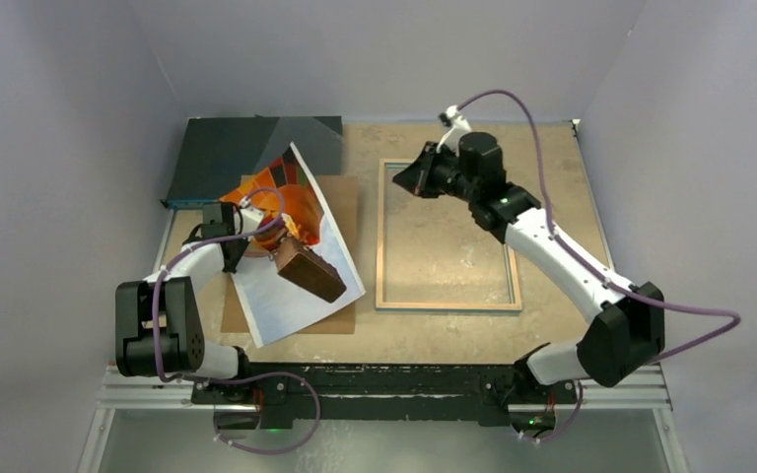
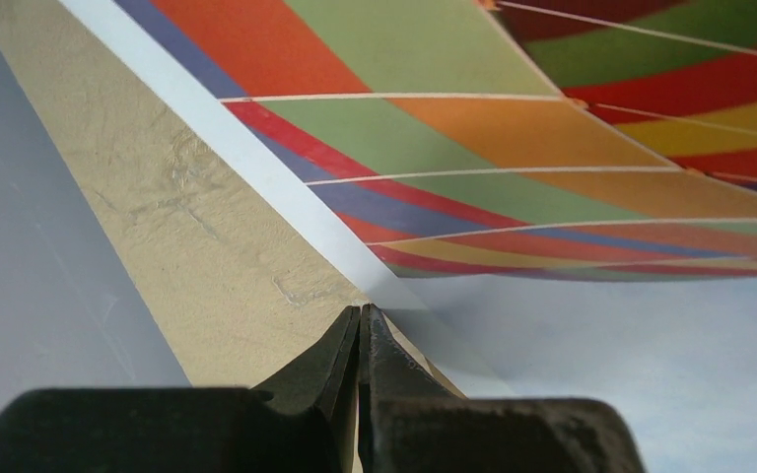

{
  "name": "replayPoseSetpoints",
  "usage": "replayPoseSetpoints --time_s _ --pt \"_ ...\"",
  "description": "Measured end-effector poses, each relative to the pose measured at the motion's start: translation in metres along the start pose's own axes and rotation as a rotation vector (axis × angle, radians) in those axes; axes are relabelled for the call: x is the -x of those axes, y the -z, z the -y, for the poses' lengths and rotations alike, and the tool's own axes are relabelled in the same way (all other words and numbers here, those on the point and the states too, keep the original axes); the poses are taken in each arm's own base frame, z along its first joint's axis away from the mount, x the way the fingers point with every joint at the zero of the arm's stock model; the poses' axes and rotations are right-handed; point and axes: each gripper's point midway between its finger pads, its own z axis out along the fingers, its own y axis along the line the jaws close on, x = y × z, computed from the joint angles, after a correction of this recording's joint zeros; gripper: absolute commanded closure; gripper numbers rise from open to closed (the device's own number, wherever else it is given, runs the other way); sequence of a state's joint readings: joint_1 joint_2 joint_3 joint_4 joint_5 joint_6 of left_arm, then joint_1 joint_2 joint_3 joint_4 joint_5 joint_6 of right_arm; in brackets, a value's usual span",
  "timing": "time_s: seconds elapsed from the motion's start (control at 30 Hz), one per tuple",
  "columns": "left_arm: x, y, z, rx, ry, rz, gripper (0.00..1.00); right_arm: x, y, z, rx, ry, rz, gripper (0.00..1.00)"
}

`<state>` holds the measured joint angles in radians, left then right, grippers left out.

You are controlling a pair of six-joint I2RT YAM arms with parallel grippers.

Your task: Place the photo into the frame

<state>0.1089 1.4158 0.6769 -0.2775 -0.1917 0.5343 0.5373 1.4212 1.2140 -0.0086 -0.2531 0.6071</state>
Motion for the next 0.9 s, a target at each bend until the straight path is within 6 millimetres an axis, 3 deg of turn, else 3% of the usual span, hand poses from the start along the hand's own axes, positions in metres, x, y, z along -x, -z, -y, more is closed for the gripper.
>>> replayPoseSetpoints --time_s 0.17,0.27,0.47,0.73,0.8,0.9 --pt "0.000 0.000 0.000 -0.002 0.000 -0.001 1.00 0.046 0.038 0.033 -0.109 -0.014 0.119 1.00" --pt "-0.001 -0.001 0.001 -0.004 -0.001 -0.004 1.00 0.053 0.060 0.059 -0.188 -0.040 0.165 1.00" --pt "0.000 -0.002 0.001 -0.005 -0.001 -0.005 1.00 0.023 0.099 0.112 -0.383 -0.112 0.183 1.00" --pt "0.010 0.003 -0.005 -0.005 0.011 0.009 1.00 -0.004 0.128 0.145 -0.536 -0.157 0.228 1.00" --pt "0.021 0.009 -0.008 -0.022 0.029 0.023 0.95 -0.008 0.132 0.154 -0.575 -0.173 0.241 1.00" --pt "0.055 0.026 -0.016 -0.041 0.058 0.085 0.84 -0.021 0.138 0.169 -0.636 -0.215 0.252 1.00"
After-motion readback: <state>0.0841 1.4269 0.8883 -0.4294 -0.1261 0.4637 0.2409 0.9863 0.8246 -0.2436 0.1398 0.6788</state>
